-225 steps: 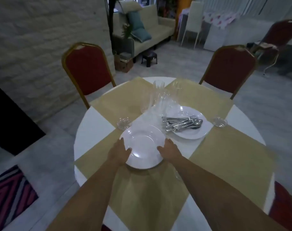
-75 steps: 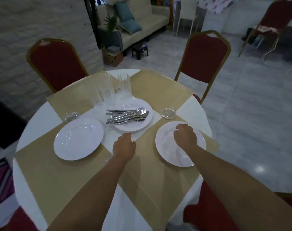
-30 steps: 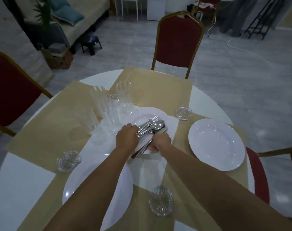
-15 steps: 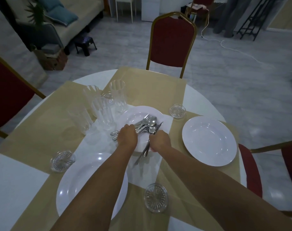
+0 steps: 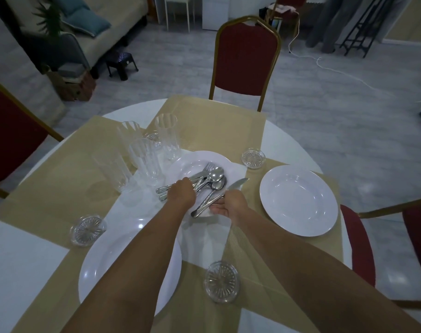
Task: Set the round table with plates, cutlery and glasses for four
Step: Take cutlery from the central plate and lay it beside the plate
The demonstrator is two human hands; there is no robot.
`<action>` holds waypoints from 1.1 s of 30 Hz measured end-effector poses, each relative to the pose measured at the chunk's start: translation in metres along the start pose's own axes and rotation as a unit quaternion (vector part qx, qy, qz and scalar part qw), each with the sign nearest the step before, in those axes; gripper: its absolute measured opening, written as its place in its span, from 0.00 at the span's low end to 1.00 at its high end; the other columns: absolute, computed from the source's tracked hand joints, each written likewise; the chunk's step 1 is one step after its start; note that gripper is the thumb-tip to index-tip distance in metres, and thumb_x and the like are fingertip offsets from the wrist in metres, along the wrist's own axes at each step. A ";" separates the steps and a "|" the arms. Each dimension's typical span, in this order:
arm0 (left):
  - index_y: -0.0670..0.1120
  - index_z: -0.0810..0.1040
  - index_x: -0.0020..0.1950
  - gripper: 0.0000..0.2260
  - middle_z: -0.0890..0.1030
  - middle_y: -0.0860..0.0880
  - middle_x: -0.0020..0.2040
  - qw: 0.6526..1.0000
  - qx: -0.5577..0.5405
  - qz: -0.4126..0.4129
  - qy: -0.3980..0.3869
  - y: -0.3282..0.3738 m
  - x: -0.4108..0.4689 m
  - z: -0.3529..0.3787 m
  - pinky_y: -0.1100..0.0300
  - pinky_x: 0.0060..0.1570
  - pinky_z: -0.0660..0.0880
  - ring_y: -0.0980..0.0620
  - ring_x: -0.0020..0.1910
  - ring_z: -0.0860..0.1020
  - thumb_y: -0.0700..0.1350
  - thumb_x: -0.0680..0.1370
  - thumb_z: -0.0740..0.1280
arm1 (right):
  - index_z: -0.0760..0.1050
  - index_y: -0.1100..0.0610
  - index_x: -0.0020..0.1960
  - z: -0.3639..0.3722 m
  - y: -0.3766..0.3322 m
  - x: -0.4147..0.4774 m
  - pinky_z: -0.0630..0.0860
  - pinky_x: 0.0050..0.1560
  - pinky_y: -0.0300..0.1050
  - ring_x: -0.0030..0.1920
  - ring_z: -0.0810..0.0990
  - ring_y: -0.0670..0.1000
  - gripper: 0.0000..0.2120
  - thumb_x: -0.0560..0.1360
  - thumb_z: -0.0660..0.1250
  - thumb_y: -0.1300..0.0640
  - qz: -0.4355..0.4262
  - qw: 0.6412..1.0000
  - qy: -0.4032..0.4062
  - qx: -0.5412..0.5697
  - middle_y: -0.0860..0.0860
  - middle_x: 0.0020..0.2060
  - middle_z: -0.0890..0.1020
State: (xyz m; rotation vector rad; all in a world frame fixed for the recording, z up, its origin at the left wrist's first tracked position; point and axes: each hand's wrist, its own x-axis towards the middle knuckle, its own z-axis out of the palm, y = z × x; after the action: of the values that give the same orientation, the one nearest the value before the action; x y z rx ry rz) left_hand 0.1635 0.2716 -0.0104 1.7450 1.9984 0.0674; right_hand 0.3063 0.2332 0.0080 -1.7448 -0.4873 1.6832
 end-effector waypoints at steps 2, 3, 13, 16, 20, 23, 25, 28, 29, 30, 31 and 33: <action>0.40 0.75 0.57 0.10 0.80 0.41 0.55 1.000 -0.008 -0.005 -0.013 0.000 0.001 -0.001 0.51 0.53 0.74 0.40 0.55 0.78 0.41 0.77 0.61 | 0.73 0.73 0.59 -0.001 0.000 0.000 0.80 0.29 0.45 0.34 0.80 0.57 0.18 0.80 0.48 0.66 0.002 1.000 -0.007 -0.004 0.62 0.36 0.79; 0.40 0.75 0.56 0.10 0.80 0.40 0.54 1.000 -0.010 -0.007 -0.015 0.001 0.002 -0.001 0.50 0.53 0.75 0.40 0.55 0.78 0.41 0.76 0.61 | 0.73 0.73 0.60 -0.001 0.000 0.001 0.81 0.30 0.47 0.34 0.80 0.58 0.18 0.80 0.49 0.66 -0.001 1.000 -0.006 -0.008 0.62 0.36 0.79; 0.40 0.75 0.57 0.11 0.80 0.41 0.56 0.999 -0.032 -0.042 0.001 0.011 -0.001 0.001 0.51 0.53 0.75 0.40 0.56 0.78 0.39 0.76 0.60 | 0.66 0.59 0.52 0.002 0.004 0.000 0.82 0.36 0.48 0.31 0.78 0.54 0.09 0.77 0.57 0.72 -0.040 0.997 -0.025 -0.053 0.59 0.41 0.76; 0.39 0.75 0.58 0.12 0.79 0.41 0.57 0.996 -0.066 -0.061 -0.007 0.014 0.000 -0.001 0.51 0.56 0.75 0.39 0.57 0.78 0.39 0.77 0.60 | 0.67 0.59 0.53 0.004 0.010 0.005 0.82 0.43 0.54 0.30 0.77 0.53 0.11 0.76 0.59 0.73 -0.051 0.998 -0.018 -0.041 0.60 0.42 0.76; 0.37 0.76 0.56 0.12 0.81 0.40 0.53 0.988 -0.134 -0.078 -0.005 0.016 0.003 -0.004 0.54 0.49 0.75 0.39 0.54 0.79 0.40 0.77 0.59 | 0.67 0.57 0.52 0.006 0.013 0.005 0.82 0.38 0.51 0.29 0.77 0.53 0.12 0.76 0.60 0.72 -0.061 0.997 0.000 -0.050 0.58 0.39 0.77; 0.39 0.74 0.54 0.10 0.80 0.40 0.52 0.988 -0.140 -0.071 0.013 0.016 0.001 -0.003 0.53 0.49 0.73 0.39 0.53 0.78 0.41 0.76 0.62 | 0.68 0.58 0.54 0.005 0.013 0.004 0.82 0.39 0.50 0.29 0.78 0.53 0.11 0.76 0.61 0.71 -0.064 0.996 0.002 -0.056 0.58 0.39 0.78; 0.41 0.73 0.55 0.10 0.79 0.41 0.53 0.989 -0.129 -0.075 0.020 0.017 0.001 -0.003 0.54 0.48 0.72 0.39 0.54 0.77 0.42 0.76 0.63 | 0.69 0.59 0.54 0.004 0.013 0.004 0.82 0.39 0.51 0.29 0.78 0.53 0.11 0.76 0.62 0.71 -0.064 0.997 0.007 -0.049 0.59 0.39 0.78; 0.43 0.74 0.54 0.08 0.80 0.43 0.53 0.991 -0.104 -0.073 0.034 0.020 0.003 -0.003 0.57 0.45 0.69 0.41 0.53 0.78 0.42 0.76 0.62 | 0.72 0.59 0.48 0.002 0.014 0.005 0.82 0.43 0.54 0.29 0.78 0.54 0.09 0.75 0.64 0.72 -0.070 0.996 0.026 -0.047 0.59 0.39 0.78; 0.44 0.75 0.54 0.08 0.80 0.43 0.52 0.991 -0.100 -0.075 0.039 0.020 0.004 -0.004 0.57 0.45 0.69 0.41 0.53 0.78 0.42 0.76 0.62 | 0.72 0.59 0.46 0.001 0.015 0.006 0.82 0.43 0.55 0.29 0.78 0.54 0.08 0.75 0.65 0.72 -0.072 0.996 0.032 -0.048 0.59 0.40 0.79; 0.44 0.76 0.54 0.08 0.80 0.44 0.52 0.991 -0.100 -0.079 0.043 0.020 0.005 -0.004 0.57 0.45 0.70 0.42 0.53 0.78 0.42 0.76 0.63 | 0.73 0.60 0.45 0.000 0.015 0.007 0.82 0.43 0.55 0.29 0.78 0.54 0.08 0.75 0.66 0.71 -0.073 0.995 0.037 -0.050 0.60 0.39 0.79; 0.44 0.77 0.54 0.09 0.80 0.44 0.52 0.990 -0.100 -0.085 0.048 0.021 0.007 -0.004 0.56 0.46 0.72 0.42 0.53 0.78 0.41 0.75 0.63 | 0.74 0.60 0.44 -0.001 0.016 0.008 0.82 0.42 0.54 0.28 0.79 0.54 0.07 0.74 0.66 0.71 -0.075 0.995 0.042 -0.051 0.59 0.39 0.79; 0.44 0.79 0.53 0.09 0.81 0.44 0.52 0.990 -0.086 -0.094 0.058 0.023 0.010 -0.005 0.54 0.48 0.75 0.42 0.53 0.79 0.39 0.75 0.63 | 0.74 0.60 0.42 -0.002 0.017 0.008 0.82 0.41 0.53 0.28 0.78 0.54 0.08 0.74 0.66 0.71 -0.079 0.994 0.051 -0.049 0.58 0.36 0.78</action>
State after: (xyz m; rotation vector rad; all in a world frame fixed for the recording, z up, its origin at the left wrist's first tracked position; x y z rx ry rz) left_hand 0.1821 0.2865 -0.0009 1.4688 2.1618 0.2755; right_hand 0.3063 0.2263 -0.0092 -1.8018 -0.6538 1.4756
